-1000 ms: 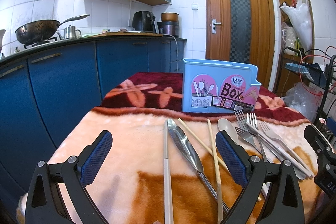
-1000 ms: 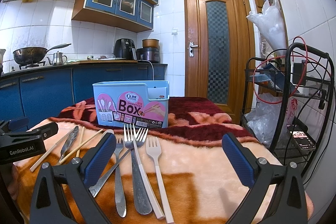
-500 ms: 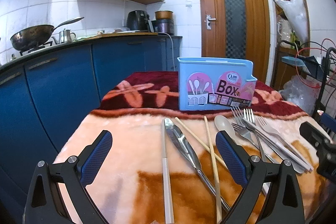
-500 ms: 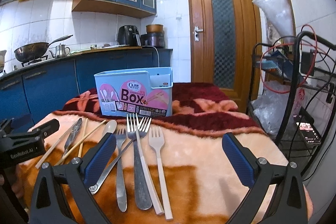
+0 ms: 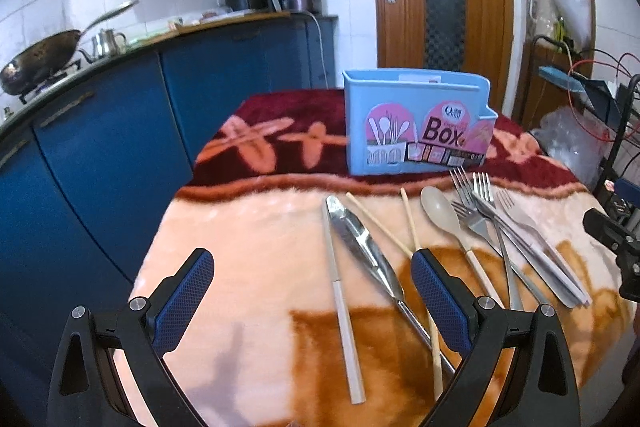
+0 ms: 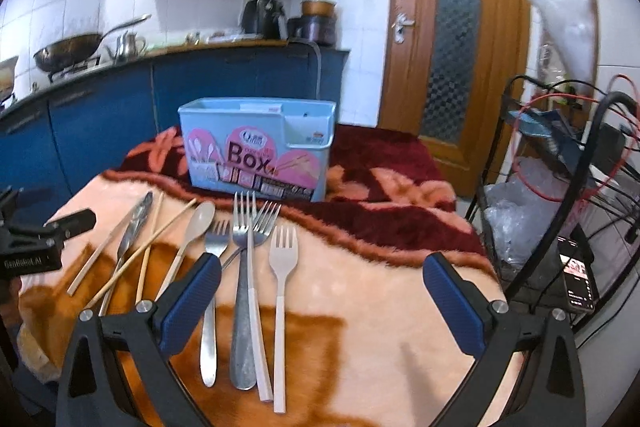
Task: Organize utensils
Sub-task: 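Grasp the white stick with the left tool while the right tool grasps the white plastic fork, then lift and carry the white stick with the left tool while the right tool carries the fork to the box, then open the left tool into the blue box while the right tool releases the fork there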
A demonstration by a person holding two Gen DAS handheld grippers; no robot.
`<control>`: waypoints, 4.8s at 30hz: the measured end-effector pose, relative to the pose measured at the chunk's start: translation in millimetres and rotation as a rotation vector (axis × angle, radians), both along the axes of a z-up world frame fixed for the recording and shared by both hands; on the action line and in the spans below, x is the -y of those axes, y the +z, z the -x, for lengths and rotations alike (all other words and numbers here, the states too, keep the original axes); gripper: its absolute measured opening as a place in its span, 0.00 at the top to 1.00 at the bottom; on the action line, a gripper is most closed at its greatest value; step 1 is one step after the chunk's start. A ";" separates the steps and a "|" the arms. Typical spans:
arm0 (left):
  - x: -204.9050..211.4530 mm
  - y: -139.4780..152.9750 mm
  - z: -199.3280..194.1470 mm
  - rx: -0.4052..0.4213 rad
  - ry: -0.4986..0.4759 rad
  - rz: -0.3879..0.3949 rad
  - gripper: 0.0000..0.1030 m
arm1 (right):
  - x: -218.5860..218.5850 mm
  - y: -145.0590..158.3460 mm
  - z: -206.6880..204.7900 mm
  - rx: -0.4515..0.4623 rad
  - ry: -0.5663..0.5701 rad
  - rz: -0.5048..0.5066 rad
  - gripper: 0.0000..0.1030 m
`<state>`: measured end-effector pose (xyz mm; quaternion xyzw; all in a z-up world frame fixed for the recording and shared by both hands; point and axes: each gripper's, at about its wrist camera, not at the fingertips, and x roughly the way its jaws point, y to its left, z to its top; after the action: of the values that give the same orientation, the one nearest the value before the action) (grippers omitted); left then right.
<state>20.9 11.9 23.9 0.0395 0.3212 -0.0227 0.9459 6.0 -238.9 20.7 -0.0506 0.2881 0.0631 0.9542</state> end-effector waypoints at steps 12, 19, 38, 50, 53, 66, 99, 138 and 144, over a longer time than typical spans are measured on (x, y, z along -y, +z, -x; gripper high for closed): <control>-6.5 -14.7 -44.7 -0.242 -0.041 -0.049 0.16 | -4.6 -13.3 -50.4 -0.328 0.085 0.026 0.24; -0.9 -25.8 -67.6 -0.407 -0.104 -0.032 0.36 | -5.0 -24.6 -74.7 -0.518 0.101 0.048 0.47; 8.9 -34.6 -106.0 -0.705 -0.168 0.026 0.84 | -9.9 -35.0 -112.7 -0.721 0.151 -0.019 0.90; -21.3 -12.2 -81.7 -0.556 -0.130 0.125 0.95 | 12.3 -2.6 -80.8 -0.455 0.119 -0.117 0.91; -29.3 5.7 -70.4 -0.441 -0.147 0.183 0.95 | 13.8 6.8 -72.6 -0.358 0.127 -0.151 0.91; -12.4 69.9 -67.2 0.025 -0.153 0.292 0.95 | 14.6 46.8 -60.6 -0.041 0.100 -0.232 0.92; 24.1 53.7 -180.0 0.350 0.001 0.313 0.95 | 3.3 63.9 -157.6 0.179 0.049 -0.224 0.92; 15.0 50.4 -114.1 0.150 -0.062 0.229 0.66 | 2.5 53.5 -102.8 0.090 0.032 -0.213 0.73; 7.5 42.1 -94.1 0.086 -0.050 0.217 0.66 | 1.3 44.0 -82.9 0.030 0.044 -0.215 0.73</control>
<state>115.0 4.4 66.0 -0.0541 0.2750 -0.0792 0.9567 89.0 -240.2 64.7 0.0449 0.2641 0.1137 0.9567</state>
